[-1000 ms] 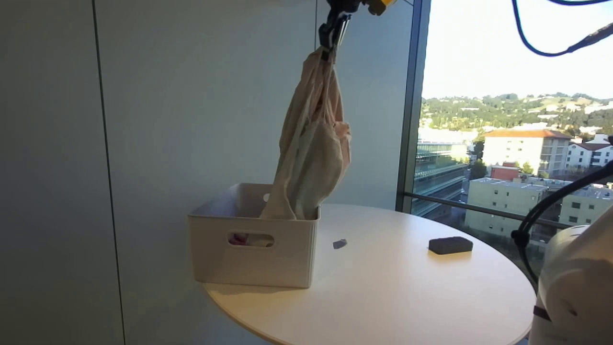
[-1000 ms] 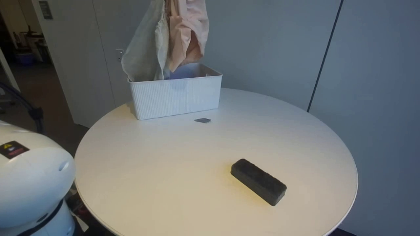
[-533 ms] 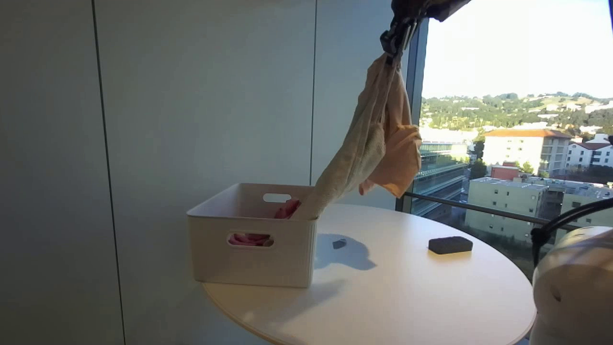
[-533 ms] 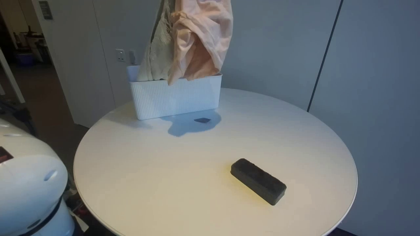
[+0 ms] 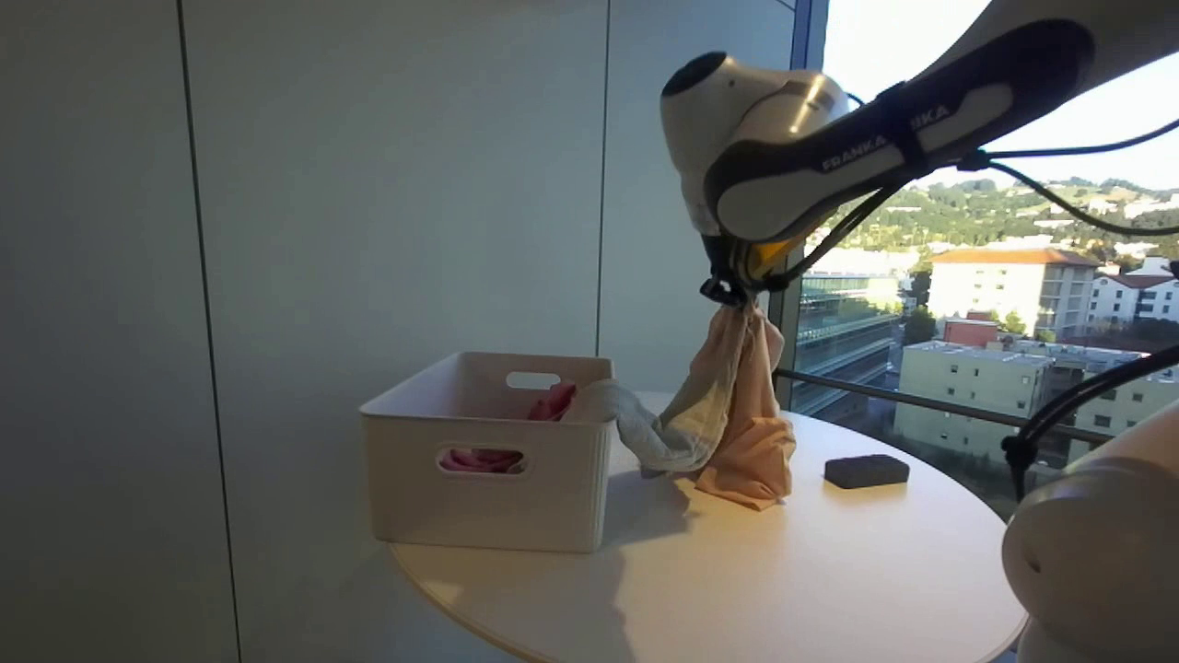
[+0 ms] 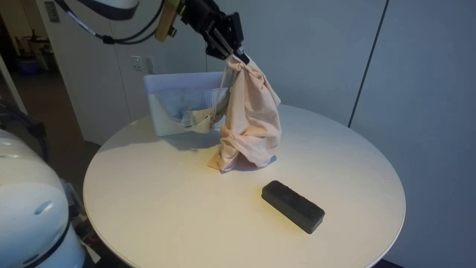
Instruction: Remove the t-shirts and towel from the white storage container.
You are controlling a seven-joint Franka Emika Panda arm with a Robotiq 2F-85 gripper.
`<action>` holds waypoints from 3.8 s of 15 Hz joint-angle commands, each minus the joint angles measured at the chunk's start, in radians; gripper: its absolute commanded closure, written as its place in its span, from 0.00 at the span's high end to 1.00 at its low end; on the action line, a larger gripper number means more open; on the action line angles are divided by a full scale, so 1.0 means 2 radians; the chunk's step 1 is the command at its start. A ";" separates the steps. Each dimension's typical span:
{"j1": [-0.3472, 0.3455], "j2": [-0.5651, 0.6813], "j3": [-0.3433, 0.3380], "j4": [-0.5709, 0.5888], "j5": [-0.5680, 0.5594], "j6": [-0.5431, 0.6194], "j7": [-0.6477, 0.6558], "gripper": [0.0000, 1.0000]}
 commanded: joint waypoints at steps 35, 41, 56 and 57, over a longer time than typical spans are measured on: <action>0.105 0.082 -0.058 0.177 0.274 0.090 -0.090 1.00; 0.135 0.116 -0.067 0.208 0.448 0.033 -0.176 1.00; 0.112 0.216 0.009 0.304 0.184 -0.295 -0.097 1.00; 0.116 0.219 0.003 0.308 0.204 -0.277 -0.115 1.00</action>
